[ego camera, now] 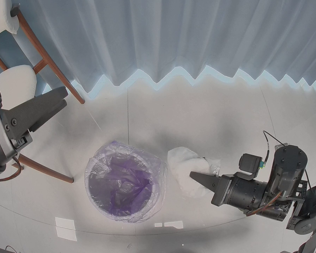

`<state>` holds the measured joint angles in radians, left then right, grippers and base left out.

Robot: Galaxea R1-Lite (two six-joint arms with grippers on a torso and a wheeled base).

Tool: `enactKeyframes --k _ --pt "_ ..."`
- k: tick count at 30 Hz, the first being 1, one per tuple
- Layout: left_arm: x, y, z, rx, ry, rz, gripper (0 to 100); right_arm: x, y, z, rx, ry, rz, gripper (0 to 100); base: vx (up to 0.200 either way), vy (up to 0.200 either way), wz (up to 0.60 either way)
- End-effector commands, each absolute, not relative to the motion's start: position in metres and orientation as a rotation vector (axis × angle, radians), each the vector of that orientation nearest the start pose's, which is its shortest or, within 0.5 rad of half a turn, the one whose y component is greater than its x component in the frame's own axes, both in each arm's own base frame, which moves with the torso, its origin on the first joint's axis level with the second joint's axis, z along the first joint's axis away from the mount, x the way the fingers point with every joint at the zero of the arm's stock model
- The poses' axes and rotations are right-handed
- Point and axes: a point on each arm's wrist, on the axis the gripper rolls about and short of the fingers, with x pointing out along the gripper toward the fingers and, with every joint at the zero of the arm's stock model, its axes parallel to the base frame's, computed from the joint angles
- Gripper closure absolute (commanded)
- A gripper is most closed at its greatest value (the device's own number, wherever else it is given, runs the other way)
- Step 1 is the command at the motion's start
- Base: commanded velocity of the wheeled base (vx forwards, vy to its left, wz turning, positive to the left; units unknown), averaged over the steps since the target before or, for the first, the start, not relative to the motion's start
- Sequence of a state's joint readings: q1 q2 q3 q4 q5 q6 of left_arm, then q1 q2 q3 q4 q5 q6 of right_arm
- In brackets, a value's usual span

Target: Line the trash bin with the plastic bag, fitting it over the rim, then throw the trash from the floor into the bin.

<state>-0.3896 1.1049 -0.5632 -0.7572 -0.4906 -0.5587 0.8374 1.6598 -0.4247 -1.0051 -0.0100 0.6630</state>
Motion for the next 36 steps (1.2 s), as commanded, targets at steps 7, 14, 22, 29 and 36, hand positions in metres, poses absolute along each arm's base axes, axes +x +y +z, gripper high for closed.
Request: enactKeyframes --k 7,14,22,29,36 --pt "0.126 -0.068 0.268 -0.532 0.02 -0.956 0 0.16 0.204 0.132 0.519 0.484 0.781 100 0.0 0.2 0.0" --pt "0.12 -0.066 0.269 -0.526 0.015 -0.985 0 0.17 0.214 0.11 0.482 0.461 0.712 100 0.0 0.2 0.0" --pt "0.122 -0.067 0.271 -0.522 0.003 -0.986 0 0.18 0.219 0.068 0.38 0.451 0.674 100 0.0 0.15 0.0" --pt "0.122 -0.067 0.272 -0.519 -0.001 -0.988 0 0.202 0.221 0.037 0.338 0.365 0.593 100 0.0 0.0 0.0" --pt "0.122 -0.067 0.272 -0.516 -0.001 -0.987 0 0.217 0.218 0.022 0.335 0.383 0.541 100 0.0 0.0 0.0"
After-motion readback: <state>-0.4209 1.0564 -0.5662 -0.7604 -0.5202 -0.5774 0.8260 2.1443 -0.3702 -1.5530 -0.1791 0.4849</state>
